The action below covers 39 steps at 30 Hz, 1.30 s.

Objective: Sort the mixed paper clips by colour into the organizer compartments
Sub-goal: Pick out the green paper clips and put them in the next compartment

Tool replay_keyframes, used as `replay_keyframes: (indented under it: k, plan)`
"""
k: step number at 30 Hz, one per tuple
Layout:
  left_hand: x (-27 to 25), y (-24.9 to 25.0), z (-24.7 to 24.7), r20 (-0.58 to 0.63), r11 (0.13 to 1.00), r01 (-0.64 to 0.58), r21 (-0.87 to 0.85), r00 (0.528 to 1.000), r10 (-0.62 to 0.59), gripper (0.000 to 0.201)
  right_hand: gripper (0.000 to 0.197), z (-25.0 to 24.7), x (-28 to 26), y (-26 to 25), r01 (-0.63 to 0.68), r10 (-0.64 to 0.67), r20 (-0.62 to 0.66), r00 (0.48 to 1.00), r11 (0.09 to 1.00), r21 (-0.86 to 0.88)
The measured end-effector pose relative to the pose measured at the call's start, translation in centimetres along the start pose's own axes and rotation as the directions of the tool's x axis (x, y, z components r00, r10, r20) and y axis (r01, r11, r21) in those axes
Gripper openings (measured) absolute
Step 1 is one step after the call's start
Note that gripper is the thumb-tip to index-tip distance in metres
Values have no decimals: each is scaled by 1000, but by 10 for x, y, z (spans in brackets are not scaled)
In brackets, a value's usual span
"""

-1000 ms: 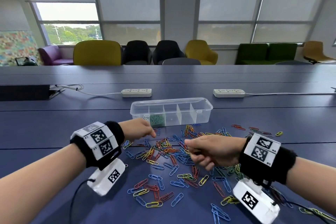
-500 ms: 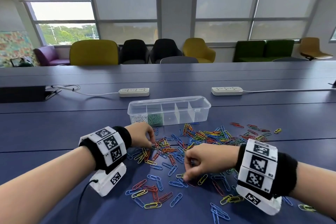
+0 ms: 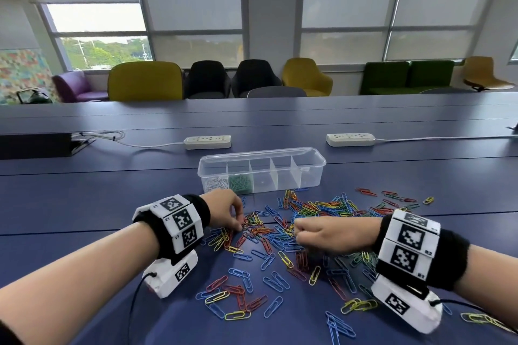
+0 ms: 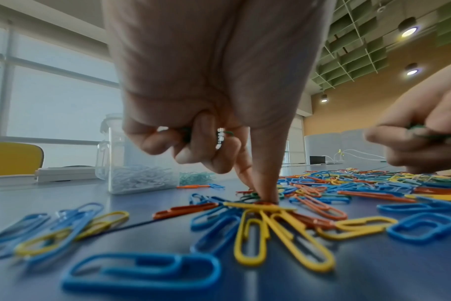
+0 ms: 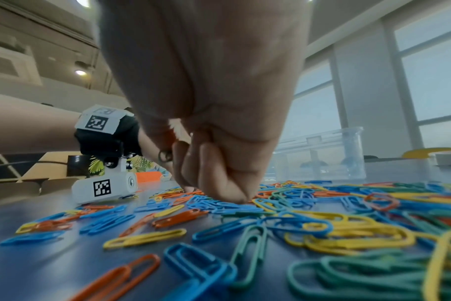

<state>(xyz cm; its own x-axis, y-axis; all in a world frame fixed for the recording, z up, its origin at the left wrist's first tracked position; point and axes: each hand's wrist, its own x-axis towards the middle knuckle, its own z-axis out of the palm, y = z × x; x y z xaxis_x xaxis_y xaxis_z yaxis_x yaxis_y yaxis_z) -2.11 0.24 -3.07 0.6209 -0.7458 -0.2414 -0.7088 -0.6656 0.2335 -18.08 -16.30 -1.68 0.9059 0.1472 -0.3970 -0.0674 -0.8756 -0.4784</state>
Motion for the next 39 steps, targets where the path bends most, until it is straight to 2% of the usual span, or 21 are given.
replay_keyframes:
  k: [3,5,7,9,11,12,14,16,17,19,22,27,30,32,34,36,39]
  plan:
    - [-1,1,-2,40,1000,-14,11,999,13,17,21,-3,3,0,-11,17,-24,1000,969,248]
    - [-4,-3,-7,37,998,-23,-59,999,25,12,22,-7,8,-3,13,9,-61,998,939,344]
    - [-8,-11,-15,-3,967,-40,-253,999,41,13,23,-13,15,-9,41,-8,-89,996,922,385]
    - [-14,-19,-21,-57,862,-47,-504,998,21,12,18,-19,25,-15,46,-4,-108,994,920,389]
    - [-20,-23,-23,-56,679,-8,-734,997,-49,8,13,-24,37,-24,21,17,-95,995,923,385]
    - [-22,-24,-23,-37,562,14,-827,996,-80,12,18,-26,45,-28,5,26,-82,996,937,350]
    - [-25,-27,-24,42,263,72,-962,992,-117,21,30,-30,60,-35,-25,41,-83,996,983,184]
    - [-28,-30,-25,153,-86,145,-986,984,-87,22,35,-32,77,-41,-41,41,-109,993,999,0]
    - [-29,-33,-25,183,-223,166,-961,981,-58,20,35,-32,86,-42,-52,44,-115,992,996,-69]
    - [-31,-38,-24,195,-384,168,-908,980,-32,14,40,-28,101,-42,-107,84,-115,990,970,-218]
    - [-34,-43,-20,190,-471,152,-869,981,-36,10,42,-23,114,-37,-158,119,-132,984,927,-341]
    - [-40,-50,-12,188,-546,130,-827,981,-51,18,33,-21,112,-32,-122,80,-143,987,941,-316]
    - [-38,-51,-4,192,-627,108,-771,979,-67,27,15,-23,98,-29,-57,15,-153,988,960,-272]
    - [-37,-46,1,182,-654,78,-753,979,-94,32,11,-28,86,-27,-3,-31,-181,983,982,-188]
    - [-36,-37,5,161,-640,66,-765,983,-91,36,11,-34,78,-23,48,-49,-209,977,999,-10]
    - [-32,-25,8,165,-625,93,-775,984,-59,38,11,-39,72,-25,78,-39,-203,978,979,189]
    - [-23,-1,14,169,-613,158,-774,985,41,41,13,-42,67,-42,92,-36,-173,984,940,328]
